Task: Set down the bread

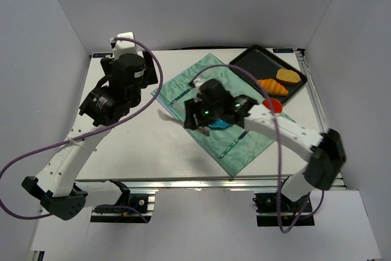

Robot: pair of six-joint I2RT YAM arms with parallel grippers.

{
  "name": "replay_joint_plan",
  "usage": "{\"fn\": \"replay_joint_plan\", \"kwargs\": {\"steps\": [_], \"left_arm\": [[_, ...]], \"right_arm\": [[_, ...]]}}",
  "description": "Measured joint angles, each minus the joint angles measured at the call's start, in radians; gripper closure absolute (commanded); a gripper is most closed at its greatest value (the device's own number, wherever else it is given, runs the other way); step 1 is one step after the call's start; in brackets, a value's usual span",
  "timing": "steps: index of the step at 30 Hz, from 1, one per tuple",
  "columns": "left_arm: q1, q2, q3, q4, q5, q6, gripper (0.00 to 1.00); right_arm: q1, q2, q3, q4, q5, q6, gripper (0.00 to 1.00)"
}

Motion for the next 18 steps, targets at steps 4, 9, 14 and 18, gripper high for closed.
{"fn": "replay_joint_plan", "kwargs": {"steps": [4,9,14,18], "left_arm": [[0.0,-0.02,0.0,-0.003,-0.01,-0.005,0.02],[0.0,-0.032,0.0,-0.019,-0.017,-0.011,0.02],[0.0,-0.037,0.0,-0.029,-0.031,-0.011,0.02],[0.0,-0.039,0.0,-0.03,-0.043,-0.011,0.02]], "right_arm": [[0.094,0.223,0.011,0.121,-0.011,-0.026,0.41],[0.145,0.455,0.046,0.162,0.014,-0.061,0.41],[0.17,0.505,0.059,0.16,0.065,-0.07,0.38],[0.185,0.505,0.06,0.141,0.104,-0.075,0.21]]}}
